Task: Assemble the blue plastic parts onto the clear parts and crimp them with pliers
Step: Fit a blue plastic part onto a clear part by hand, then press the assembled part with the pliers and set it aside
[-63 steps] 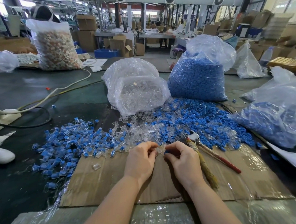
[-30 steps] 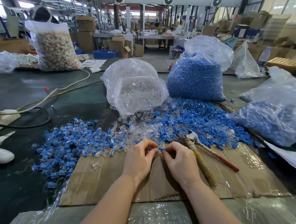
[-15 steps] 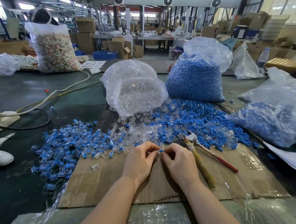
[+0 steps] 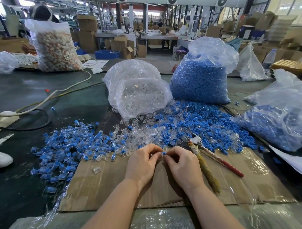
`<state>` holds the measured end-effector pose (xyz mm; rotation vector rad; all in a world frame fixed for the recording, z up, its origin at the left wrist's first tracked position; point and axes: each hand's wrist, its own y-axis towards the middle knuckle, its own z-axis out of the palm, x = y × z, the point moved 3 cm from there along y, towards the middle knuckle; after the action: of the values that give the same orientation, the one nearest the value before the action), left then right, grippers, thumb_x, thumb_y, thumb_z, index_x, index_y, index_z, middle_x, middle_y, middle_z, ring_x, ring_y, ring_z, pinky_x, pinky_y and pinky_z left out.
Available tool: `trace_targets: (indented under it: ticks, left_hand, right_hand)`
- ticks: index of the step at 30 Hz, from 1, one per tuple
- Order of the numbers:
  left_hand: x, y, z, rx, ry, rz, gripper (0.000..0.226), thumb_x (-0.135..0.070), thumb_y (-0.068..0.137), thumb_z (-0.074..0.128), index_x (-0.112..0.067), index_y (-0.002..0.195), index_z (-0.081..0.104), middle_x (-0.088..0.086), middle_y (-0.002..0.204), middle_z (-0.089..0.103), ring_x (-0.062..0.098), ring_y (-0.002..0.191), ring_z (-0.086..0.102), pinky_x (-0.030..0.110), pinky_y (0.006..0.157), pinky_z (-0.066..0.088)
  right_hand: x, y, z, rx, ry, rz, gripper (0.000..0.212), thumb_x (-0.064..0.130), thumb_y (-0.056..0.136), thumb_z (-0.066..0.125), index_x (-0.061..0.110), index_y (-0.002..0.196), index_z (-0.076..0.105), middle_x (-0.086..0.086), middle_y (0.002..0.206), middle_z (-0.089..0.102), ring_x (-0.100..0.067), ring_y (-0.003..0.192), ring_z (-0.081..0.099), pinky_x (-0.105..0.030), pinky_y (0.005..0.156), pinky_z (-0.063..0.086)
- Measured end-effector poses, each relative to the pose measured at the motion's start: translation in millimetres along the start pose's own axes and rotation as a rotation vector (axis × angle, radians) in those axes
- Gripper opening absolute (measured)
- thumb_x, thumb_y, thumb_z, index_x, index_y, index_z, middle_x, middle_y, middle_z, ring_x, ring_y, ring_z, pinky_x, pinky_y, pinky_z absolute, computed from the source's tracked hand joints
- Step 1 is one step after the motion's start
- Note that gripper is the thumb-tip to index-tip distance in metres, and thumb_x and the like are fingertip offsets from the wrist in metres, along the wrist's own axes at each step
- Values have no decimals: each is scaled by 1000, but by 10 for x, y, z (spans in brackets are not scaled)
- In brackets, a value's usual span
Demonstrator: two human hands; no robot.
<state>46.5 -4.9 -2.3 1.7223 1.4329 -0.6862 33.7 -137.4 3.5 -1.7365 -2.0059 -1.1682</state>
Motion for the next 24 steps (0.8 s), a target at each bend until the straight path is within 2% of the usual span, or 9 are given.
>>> trace_targets:
  ticks: [9,12,21,24]
  left_hand:
    - [-5,-15,-3,-3,-29,-19,17,-16,90,58,-32,94,63,-13,84,68,-1,82,63,22,83,51]
    - [-9,-9,-4,-12,-51,-21,23,-12,91,57,-34,94,60,-11,82,67,4,80,64,28,83,52]
    - [6,-13,-9,6,-108,-22,28,-9,91,56,-36,89,63,-9,84,68,3,81,64,25,82,52]
    - [9,-12,-10,-11,-112,-22,26,-9,90,56,-34,89,64,-11,81,68,0,77,63,19,78,50]
  right_hand:
    - [13,-14,-9,11,13,-21,5,17,84,65,13,87,67,2,83,68,-15,81,60,-30,77,47]
    - [29,-16,-16,11,52,-49,9,15,84,66,16,93,66,5,88,67,-13,84,60,-30,79,48]
    - [28,-12,1,20,54,-81,9,16,85,66,19,93,69,7,88,65,-12,82,59,-33,77,49]
    - [19,-14,6,14,60,-81,9,16,85,66,18,93,69,6,88,65,-13,82,59,-34,77,49]
